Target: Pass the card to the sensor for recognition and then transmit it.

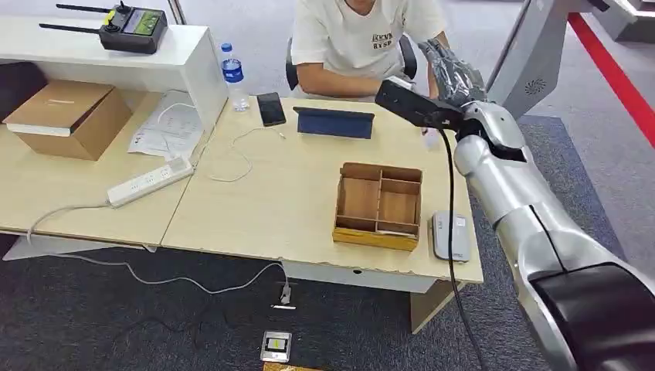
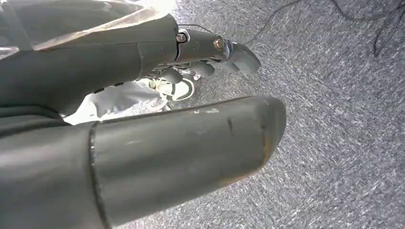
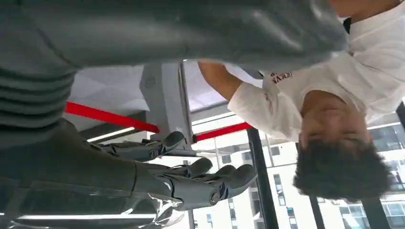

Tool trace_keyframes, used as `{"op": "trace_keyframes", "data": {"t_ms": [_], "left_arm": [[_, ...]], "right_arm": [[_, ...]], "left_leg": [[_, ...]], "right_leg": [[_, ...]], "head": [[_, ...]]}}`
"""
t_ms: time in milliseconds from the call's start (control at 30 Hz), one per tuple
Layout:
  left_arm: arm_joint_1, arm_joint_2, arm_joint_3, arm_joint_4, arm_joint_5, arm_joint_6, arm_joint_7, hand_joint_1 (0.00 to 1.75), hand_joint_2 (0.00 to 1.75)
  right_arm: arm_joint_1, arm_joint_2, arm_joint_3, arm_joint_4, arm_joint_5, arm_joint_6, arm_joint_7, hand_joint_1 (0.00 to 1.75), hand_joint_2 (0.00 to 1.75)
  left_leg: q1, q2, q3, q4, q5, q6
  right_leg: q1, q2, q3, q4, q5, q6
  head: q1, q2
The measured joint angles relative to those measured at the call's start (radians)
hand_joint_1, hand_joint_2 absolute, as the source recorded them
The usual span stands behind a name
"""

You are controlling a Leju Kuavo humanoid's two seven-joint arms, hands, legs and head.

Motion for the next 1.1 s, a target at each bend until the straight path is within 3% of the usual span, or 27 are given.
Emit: {"op": "trace_keyframes", "data": {"t_ms": [167,333,533,767,800,1100], "left_arm": [[0.0,0.0,0.0,0.0,0.016,-0.008,0.014,0.0,0.0],[0.0,0.0,0.002,0.0,0.025,-0.011,0.022,0.0,0.0],[0.002,-0.001,0.007,0.0,0.035,-0.009,0.022,0.0,0.0],[0.004,-0.001,0.016,0.0,0.035,-0.009,0.019,0.0,0.0],[0.004,-0.001,0.017,0.0,0.034,-0.01,0.018,0.0,0.0],[0.005,-0.001,0.022,0.0,0.023,-0.018,0.017,0.0,0.0]], "right_arm": [[0.001,0.0,-0.017,-0.011,-0.085,-0.04,-0.07,0.0,0.0],[0.046,-0.006,-0.058,-0.078,-0.253,-0.007,-0.108,0.0,0.0],[0.216,-0.065,-0.076,-0.298,-0.505,0.072,0.018,0.0,0.0],[0.454,-0.152,-0.086,-0.626,-0.578,0.128,0.146,0.0,0.0],[0.481,-0.162,-0.09,-0.67,-0.581,0.135,0.157,0.0,1.75],[0.666,-0.23,-0.129,-0.968,-0.541,0.182,0.224,0.0,1.75]], "left_leg": [[0.0,0.0,0.0,0.0,0.0,0.0],[0.0,0.0,0.0,0.0,0.0,0.0],[0.0,0.0,0.001,0.0,0.0,0.0],[0.0,0.0,0.001,0.0,-0.001,0.0],[0.0,0.0,0.001,0.0,-0.001,0.0],[0.0,0.0,0.001,0.0,-0.001,0.0]], "right_leg": [[0.0,0.0,0.0,0.0,0.0,0.0],[0.0,0.0,0.0,0.0,0.0,0.0],[0.0,0.0,0.001,-0.001,0.0,0.0],[0.0,0.001,0.001,-0.001,0.0,0.0],[0.0,0.001,0.001,-0.001,0.0,0.0],[0.0,0.001,0.0,-0.001,0.0,-0.001]], "head": [[0.0,0.0],[0.0,0.0],[0.0,0.0],[0.0,0.0],[0.0,0.0],[0.0,0.0]]}}
